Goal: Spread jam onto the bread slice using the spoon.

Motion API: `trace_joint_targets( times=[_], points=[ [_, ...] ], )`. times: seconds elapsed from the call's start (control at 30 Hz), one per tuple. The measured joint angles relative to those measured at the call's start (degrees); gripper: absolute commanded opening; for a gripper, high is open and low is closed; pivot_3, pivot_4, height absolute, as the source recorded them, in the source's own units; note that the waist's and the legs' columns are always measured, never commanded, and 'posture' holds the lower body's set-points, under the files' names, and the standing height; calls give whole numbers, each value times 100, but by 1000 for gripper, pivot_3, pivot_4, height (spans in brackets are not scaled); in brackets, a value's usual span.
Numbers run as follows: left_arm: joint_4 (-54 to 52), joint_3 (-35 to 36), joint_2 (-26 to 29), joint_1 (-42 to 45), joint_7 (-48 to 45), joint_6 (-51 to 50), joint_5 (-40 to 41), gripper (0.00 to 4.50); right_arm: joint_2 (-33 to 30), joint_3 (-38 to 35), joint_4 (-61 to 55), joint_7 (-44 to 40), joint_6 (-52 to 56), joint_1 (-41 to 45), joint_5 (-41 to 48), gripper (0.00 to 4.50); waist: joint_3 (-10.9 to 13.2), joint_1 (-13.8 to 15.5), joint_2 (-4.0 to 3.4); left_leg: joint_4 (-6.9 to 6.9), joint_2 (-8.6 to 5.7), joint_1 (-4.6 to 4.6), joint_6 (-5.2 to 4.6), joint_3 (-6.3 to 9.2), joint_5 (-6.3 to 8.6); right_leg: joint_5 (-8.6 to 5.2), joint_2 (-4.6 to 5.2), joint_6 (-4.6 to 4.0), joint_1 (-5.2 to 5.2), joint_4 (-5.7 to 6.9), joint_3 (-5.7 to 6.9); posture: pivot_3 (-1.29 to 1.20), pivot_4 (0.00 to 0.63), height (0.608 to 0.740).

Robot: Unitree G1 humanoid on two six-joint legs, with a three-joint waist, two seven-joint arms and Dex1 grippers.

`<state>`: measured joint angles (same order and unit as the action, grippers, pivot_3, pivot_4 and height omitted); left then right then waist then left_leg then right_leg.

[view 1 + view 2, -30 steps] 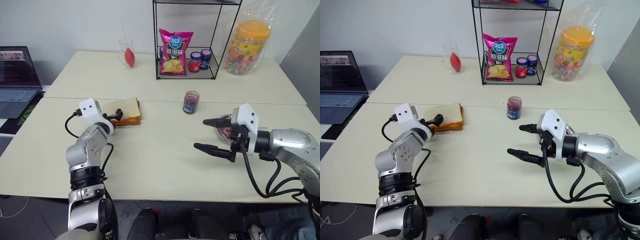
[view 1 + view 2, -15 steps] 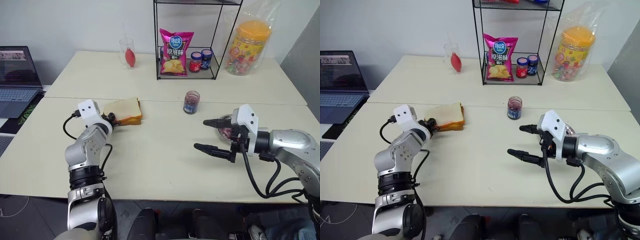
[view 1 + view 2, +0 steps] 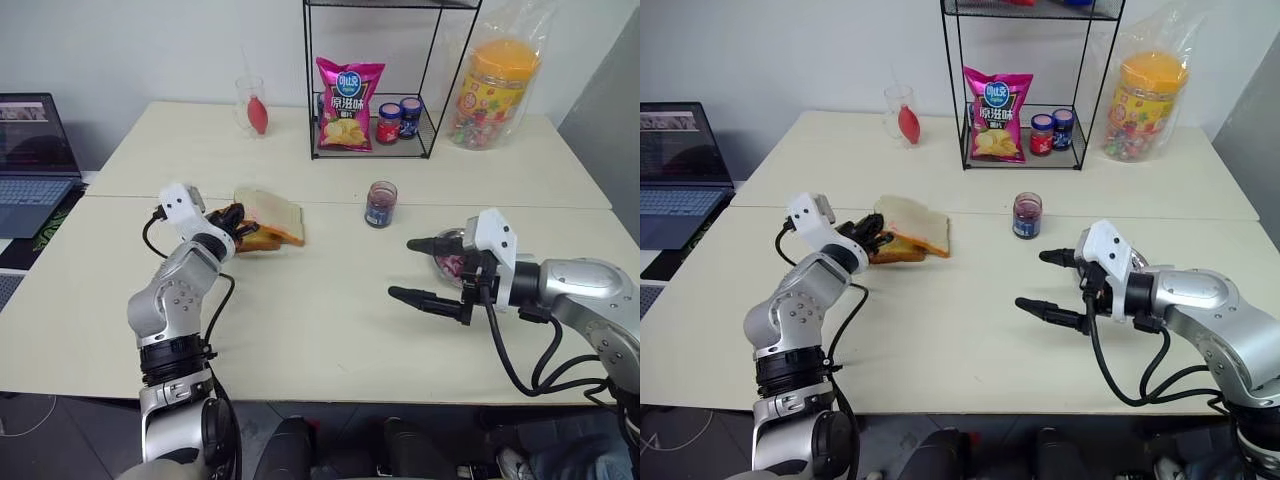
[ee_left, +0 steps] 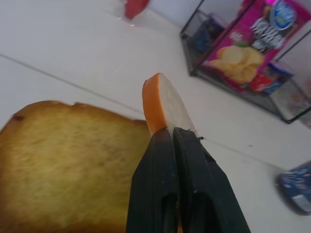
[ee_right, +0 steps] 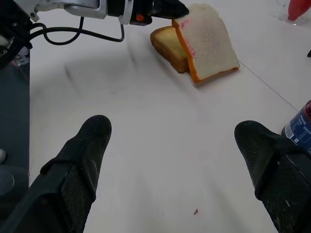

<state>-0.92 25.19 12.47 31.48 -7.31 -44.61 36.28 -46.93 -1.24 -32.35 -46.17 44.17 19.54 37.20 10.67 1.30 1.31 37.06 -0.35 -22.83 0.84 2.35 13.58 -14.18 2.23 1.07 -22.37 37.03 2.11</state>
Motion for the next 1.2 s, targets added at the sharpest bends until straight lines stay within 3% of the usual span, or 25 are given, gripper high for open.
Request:
trace_joint_targets(
  times=[0.3, 0.5, 0.6, 0.7, 0.87, 1.2],
  points=[
    [-1005, -194, 294, -283, -964, -1566, 2012, 8, -295, -428, 120, -124, -22, -221, -6, 4500, 1, 0, 1, 1, -3, -2, 0, 1, 0, -6, -2, 10, 1, -2, 0, 0, 150, 740],
    [-1291, -775, 764, -729, -1421, -2215, 2529, 8, -1026, -1053, 103, -570, 49, -879, 56, 4500, 1, -1, 1, -2, -1, 2, -1, -3, 0, -7, -2, 8, 1, -1, -5, 0, 150, 740],
    [-1317, -1425, 1003, -1009, -1684, -1920, 2017, 8, -1226, -1240, -108, -813, 133, -1253, 239, 4500, -1, 2, -2, -3, 0, 10, -1, -5, 0, -9, -3, 5, 5, 0, -7, 0, 150, 740],
    [-1204, -2268, 1165, -1362, -1986, -1203, 1018, 8, -1270, -1336, -426, -931, 293, -1608, 505, 4500, -1, -3, -2, -2, 5, 10, -1, -6, 0, -12, -4, -2, 4, 1, -11, 0, 150, 740],
    [-1176, -2888, 1240, -1488, -2318, -638, 368, 8, -1249, -1327, -814, -875, 372, -1839, 690, 4500, -1, 10, -2, -2, 4, 4, -1, -4, 0, -24, 0, -22, 4, -5, -8, 0, 150, 740],
    [-718, -3009, 1272, -1489, -2344, 233, -729, 8, -1087, -1126, -934, -691, 168, -2123, 474, 4500, 0, 7, -2, -3, 4, 1, -1, 1, 0, -17, -1, -8, 1, -5, 1, 0, 150, 740]
  ],
)
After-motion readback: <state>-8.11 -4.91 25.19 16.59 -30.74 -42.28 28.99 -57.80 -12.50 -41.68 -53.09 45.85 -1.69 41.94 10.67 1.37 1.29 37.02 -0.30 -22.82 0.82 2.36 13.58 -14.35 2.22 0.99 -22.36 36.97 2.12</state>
